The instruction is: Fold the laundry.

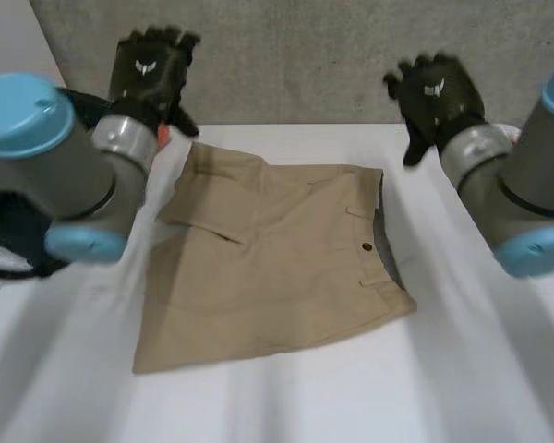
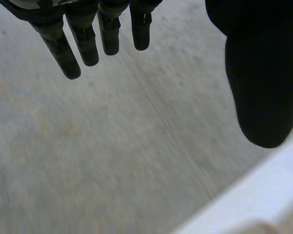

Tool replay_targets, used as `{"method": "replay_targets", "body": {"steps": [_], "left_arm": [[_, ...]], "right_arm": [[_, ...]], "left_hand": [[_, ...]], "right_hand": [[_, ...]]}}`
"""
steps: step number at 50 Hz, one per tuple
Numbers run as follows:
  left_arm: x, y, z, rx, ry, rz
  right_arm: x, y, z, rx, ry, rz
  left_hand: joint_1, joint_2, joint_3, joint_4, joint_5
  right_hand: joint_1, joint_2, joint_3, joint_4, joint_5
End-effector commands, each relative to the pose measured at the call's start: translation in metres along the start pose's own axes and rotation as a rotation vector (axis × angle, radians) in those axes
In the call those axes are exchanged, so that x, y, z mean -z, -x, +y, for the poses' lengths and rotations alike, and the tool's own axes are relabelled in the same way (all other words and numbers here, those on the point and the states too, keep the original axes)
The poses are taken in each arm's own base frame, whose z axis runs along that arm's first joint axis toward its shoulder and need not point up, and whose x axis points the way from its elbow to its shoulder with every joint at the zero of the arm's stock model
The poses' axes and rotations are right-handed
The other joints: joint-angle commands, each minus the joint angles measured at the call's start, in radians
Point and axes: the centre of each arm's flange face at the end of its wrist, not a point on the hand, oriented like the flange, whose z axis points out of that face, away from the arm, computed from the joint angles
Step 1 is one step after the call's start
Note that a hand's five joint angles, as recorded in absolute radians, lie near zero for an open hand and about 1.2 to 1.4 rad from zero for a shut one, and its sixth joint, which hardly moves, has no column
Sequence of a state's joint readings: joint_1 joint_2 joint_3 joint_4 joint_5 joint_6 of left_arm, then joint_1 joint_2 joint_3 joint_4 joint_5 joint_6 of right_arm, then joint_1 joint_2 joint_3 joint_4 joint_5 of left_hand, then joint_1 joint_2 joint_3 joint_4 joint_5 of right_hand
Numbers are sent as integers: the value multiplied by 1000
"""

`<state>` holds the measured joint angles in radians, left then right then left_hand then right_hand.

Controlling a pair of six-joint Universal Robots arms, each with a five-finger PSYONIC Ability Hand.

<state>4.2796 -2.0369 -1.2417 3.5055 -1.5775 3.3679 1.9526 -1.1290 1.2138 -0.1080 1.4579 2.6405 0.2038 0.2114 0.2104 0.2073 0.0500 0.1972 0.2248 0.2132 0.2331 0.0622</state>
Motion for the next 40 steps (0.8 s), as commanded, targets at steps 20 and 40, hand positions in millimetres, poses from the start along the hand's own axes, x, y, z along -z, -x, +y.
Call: {"method": "replay_targets", "body": {"steps": [20,40], "left_arm": [[195,-20,96,-49,691,177],[180,-30,114,-60,608,174]], "right_arm": [[84,66,120,-45,354,-356],[80,66,131,-38,360,-329]], "left_hand": [[327,319,320,323,306],[743,735,736,740,722]], "right_hand": [[325,297,309,289,286],[1199,1171,1183,1163,1159]]}}
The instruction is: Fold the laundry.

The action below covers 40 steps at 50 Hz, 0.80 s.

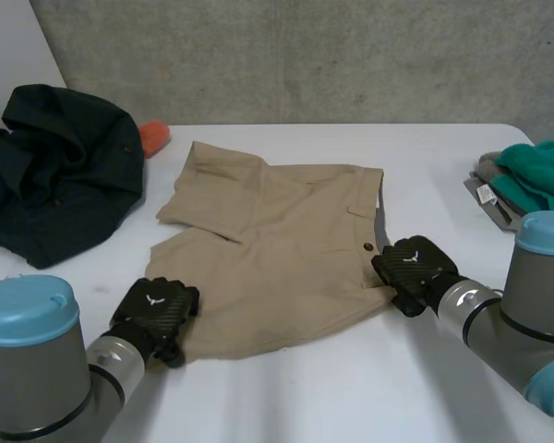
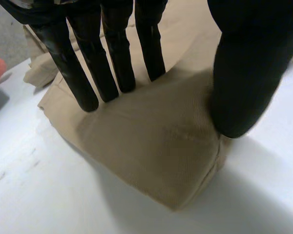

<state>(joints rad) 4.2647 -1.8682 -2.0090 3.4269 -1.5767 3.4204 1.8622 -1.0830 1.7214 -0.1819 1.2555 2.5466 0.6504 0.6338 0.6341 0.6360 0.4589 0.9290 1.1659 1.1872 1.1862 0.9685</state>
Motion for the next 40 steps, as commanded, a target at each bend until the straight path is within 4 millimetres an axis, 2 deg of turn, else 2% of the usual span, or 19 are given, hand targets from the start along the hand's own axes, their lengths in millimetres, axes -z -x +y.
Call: {"method": "replay_targets", "body": {"steps": [1,6,8,12,16,20,21,22,26,29,32,35,36,37,39,40], "left_arm": [[-8,0,-2,-5,-48,-14],[-8,0,-4,-26,-61,-17],[-5,0,-6,-43,-67,-20],[8,3,-22,-68,-124,-28],[26,4,-34,-77,-137,-24],[52,1,-42,-90,-90,15],[66,-2,-43,-105,-46,47],[71,-3,-43,-118,-22,57],[99,-11,-35,-222,126,149],[109,-18,-30,-298,173,200],[103,-18,-34,-321,143,192],[77,-19,-45,-332,64,160],[68,-19,-48,-333,35,147],[53,-19,-54,-329,-14,125],[35,-19,-64,-325,-82,97],[16,-19,-73,-322,-147,69]], "right_arm": [[4,2,4,-14,21,3],[10,1,1,-10,27,6],[14,0,-3,-5,22,9],[28,-5,-18,-1,25,11],[49,-10,-37,3,39,-1],[80,-13,-60,52,72,-29],[85,-13,-62,64,82,-35],[91,-13,-65,77,91,-43],[122,-5,-63,160,216,-140],[132,3,-57,180,281,-219],[128,3,-55,189,270,-226],[113,0,-53,188,235,-190],[97,-3,-48,171,220,-164],[89,-5,-46,160,211,-151],[72,-10,-42,133,197,-123],[58,-14,-39,107,185,-96]], "left_hand": [[367,383,383,381,384],[713,730,730,728,730],[746,762,762,760,763],[746,762,762,760,763],[746,762,762,760,763],[746,762,762,760,763],[746,762,762,760,763],[746,762,762,760,763],[746,762,762,760,763],[746,762,762,760,763],[720,737,736,734,737],[714,731,730,728,731],[711,728,727,725,728],[699,716,716,714,716],[702,719,718,717,719],[702,719,718,717,719]], "right_hand": [[467,230,209,210,253],[467,230,209,210,253],[467,230,209,210,253],[467,230,209,210,253],[467,230,209,210,253],[467,230,209,210,253],[467,230,209,210,253],[467,230,209,210,253],[467,230,209,210,253],[467,230,209,210,253],[467,230,209,210,253],[467,230,209,210,253],[467,230,209,210,253],[467,230,209,210,253],[467,230,209,210,253],[467,230,209,210,253]]}}
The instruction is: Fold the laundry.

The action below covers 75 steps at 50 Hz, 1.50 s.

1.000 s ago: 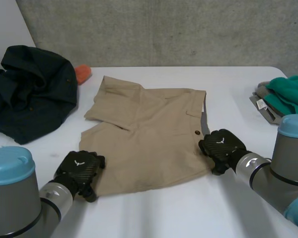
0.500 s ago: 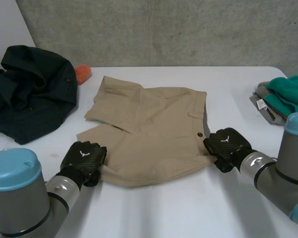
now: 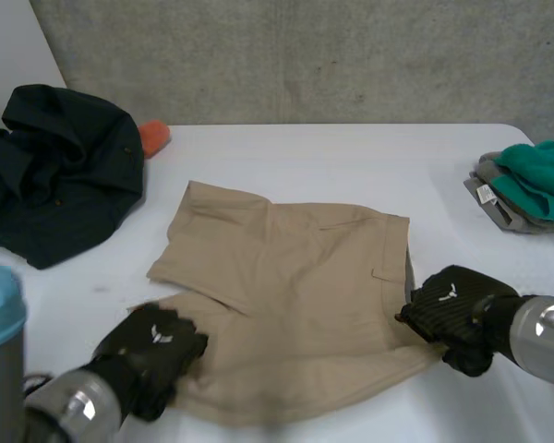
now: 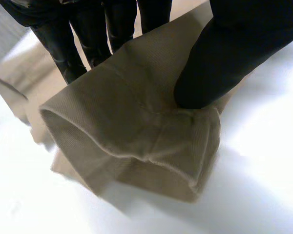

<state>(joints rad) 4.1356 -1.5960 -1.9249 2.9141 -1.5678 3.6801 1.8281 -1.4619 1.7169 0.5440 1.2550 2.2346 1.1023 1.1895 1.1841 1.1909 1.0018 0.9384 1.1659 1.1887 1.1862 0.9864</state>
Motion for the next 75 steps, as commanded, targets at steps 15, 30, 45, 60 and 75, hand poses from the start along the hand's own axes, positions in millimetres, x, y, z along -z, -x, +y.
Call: {"method": "replay_targets", "body": {"steps": [15,30,45,60,75], "left_arm": [[-208,76,-91,-194,-518,-444],[-261,84,-79,-235,-584,-556],[-157,96,-93,83,-598,-409],[-197,112,-21,97,-356,-389],[-181,111,-4,-59,-229,-483]], "right_arm": [[-160,-87,-31,0,-278,474],[-219,-109,-34,38,-430,640],[-122,-86,-39,-231,-328,471],[-124,-35,13,-418,-197,268],[-147,-34,22,-363,-244,357]], "left_hand": [[256,169,174,168,182],[-928,-1015,-1010,-1016,-1002],[-928,-1015,-1010,-1016,-1002],[-928,-1015,-1010,-1016,-1002],[-928,-1015,-1010,-1016,-1002]], "right_hand": [[458,230,208,210,235],[-764,-991,-1014,-1012,-986],[-764,-991,-1014,-1012,-986],[-642,-870,-892,-890,-865],[-375,-602,-625,-623,-597]]}}
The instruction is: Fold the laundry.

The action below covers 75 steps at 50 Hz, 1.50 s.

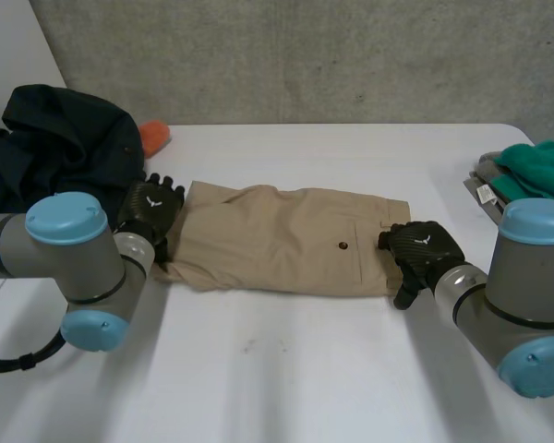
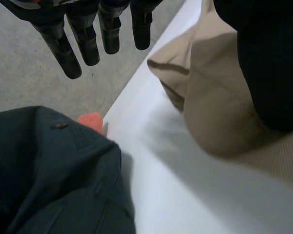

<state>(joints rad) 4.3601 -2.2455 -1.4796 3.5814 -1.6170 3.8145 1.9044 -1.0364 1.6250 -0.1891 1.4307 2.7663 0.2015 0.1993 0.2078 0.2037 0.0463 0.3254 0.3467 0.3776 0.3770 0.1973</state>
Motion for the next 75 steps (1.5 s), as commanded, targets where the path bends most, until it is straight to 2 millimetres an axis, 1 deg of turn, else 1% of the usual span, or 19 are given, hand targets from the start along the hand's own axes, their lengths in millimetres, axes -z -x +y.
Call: {"method": "replay_targets", "body": {"steps": [1,5,9,10,13,16,22,26,32,37,46,49,54,58,62,65,68,69,75], "left_arm": [[19,6,-12,-20,-8,-6],[32,16,-26,-10,-37,-21],[45,25,-48,58,-92,-40],[48,27,-52,77,-103,-43],[57,35,-64,145,-138,-55],[64,43,-71,185,-158,-66],[78,49,-76,199,-162,-73],[84,51,-76,201,-162,-73],[89,49,-74,201,-156,-66],[91,47,-74,201,-153,-60],[96,45,-77,247,-148,-40],[96,47,-78,269,-153,-43],[96,49,-81,282,-162,-48],[97,50,-81,293,-165,-53],[95,53,-85,322,-181,-61],[93,56,-87,332,-190,-69],[90,60,-96,342,-221,-79],[89,61,-98,346,-228,-83],[85,61,-129,417,-325,-67]], "right_arm": [[-12,-1,8,39,-20,36],[-16,0,12,72,-26,41],[-17,-4,13,91,-26,49],[-15,-5,12,92,-26,50],[-13,-5,15,94,-16,51],[0,-17,2,94,-35,83],[24,-80,-7,157,-18,243],[31,-101,0,283,54,275],[33,-104,-14,485,49,284],[36,-64,-58,602,-114,226],[36,-20,-85,603,-255,135],[42,28,-101,657,-398,28],[46,112,-83,713,-558,-275],[41,150,-55,734,-574,-436],[36,172,-44,740,-573,-492],[33,170,-48,724,-561,-455],[31,159,-56,645,-504,-363],[34,150,-65,551,-483,-330],[66,98,-112,28,-499,-300]], "left_hand": [[-27,-25,-33,-29,-46],[-27,-25,-33,-29,-46],[-27,-25,-33,-29,-46],[-27,-25,-33,-29,-46],[-27,-25,-33,-29,-46],[-27,-25,-33,-29,-46],[-27,-25,-33,-29,-46],[-27,-25,-33,-29,-46],[-27,-25,-33,-29,-46],[-27,-25,-33,-29,-46],[-27,-25,-33,-29,-46],[-27,-25,-33,-29,-46],[-27,-25,-33,-29,-46],[-27,-25,-33,-29,-46],[-27,-25,-33,-29,-46],[-27,-25,-33,-29,-46],[-27,-25,-33,-29,-46],[-27,-25,-33,-29,-46],[-27,-25,-33,-29,-46]], "right_hand": [[241,220,189,189,195],[382,360,329,330,335],[1023,1002,971,971,977],[1070,1049,1018,1019,1024],[1071,1050,1019,1019,1024],[1071,1050,1019,1019,1024],[1071,1050,1019,1019,1024],[1071,1050,1019,1019,1024],[1071,1050,1019,1019,1024],[1071,1050,1019,1019,1024],[1071,1050,1019,1019,1024],[1071,1050,1019,1019,1024],[1071,1050,1019,1019,1024],[1071,1050,1019,1019,1024],[964,943,912,913,918],[70,49,18,19,24],[-35,-56,-87,-86,-81],[-151,-172,-203,-203,-197],[-151,-172,-203,-203,-197]]}}
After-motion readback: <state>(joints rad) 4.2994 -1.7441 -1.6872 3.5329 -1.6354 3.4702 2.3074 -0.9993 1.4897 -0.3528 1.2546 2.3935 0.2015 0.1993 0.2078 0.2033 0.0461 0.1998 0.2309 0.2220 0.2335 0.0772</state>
